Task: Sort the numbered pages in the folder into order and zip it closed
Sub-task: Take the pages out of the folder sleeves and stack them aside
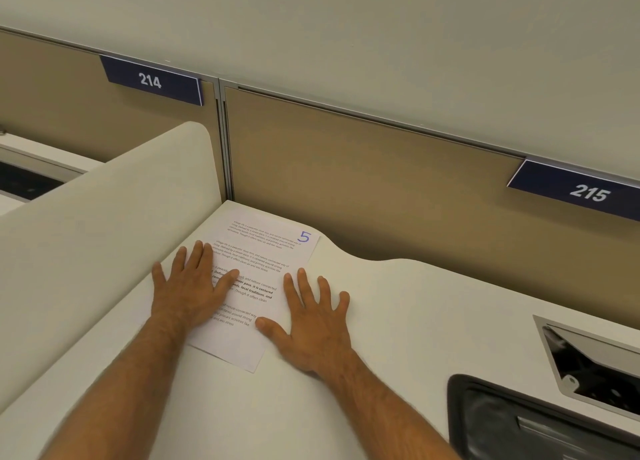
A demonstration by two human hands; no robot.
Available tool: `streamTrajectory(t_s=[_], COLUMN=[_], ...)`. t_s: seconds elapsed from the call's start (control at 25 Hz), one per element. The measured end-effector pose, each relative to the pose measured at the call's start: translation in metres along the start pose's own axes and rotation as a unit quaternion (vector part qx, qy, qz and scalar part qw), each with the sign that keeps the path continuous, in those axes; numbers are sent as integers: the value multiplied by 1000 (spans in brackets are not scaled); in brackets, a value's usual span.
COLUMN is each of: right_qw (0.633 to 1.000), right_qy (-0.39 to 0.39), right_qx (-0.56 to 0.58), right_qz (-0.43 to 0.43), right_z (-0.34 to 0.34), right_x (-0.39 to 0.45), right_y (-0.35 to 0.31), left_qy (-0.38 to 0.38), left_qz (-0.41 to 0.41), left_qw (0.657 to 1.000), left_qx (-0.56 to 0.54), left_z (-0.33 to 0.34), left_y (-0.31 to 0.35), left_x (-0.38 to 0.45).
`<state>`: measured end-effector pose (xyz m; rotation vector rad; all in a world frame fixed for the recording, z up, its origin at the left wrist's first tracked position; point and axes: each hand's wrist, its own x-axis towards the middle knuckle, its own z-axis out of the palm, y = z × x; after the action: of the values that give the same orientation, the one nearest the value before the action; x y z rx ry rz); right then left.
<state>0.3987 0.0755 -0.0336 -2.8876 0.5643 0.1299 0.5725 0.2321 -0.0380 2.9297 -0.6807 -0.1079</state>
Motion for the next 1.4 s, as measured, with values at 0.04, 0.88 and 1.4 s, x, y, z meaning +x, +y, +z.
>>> streamTrajectory(t_s=[0.04,0.88,1.4], right_qw=[1000,984,919], right_qy=[1,75,74], right_qx=[6,16,38], right_qz=[-4,159,385], right_z=[-1,-61,-52], right_x=[-1,-243,-454], right_y=[0,163,347], left_qy=[10,42,-29], left_qz=[-1,209,303], left_qw=[1000,974,950], left_qx=[-3,-84,-71], left_z=[-1,-26,26], left_y=[0,200,337], left_x=[-1,-227,-383])
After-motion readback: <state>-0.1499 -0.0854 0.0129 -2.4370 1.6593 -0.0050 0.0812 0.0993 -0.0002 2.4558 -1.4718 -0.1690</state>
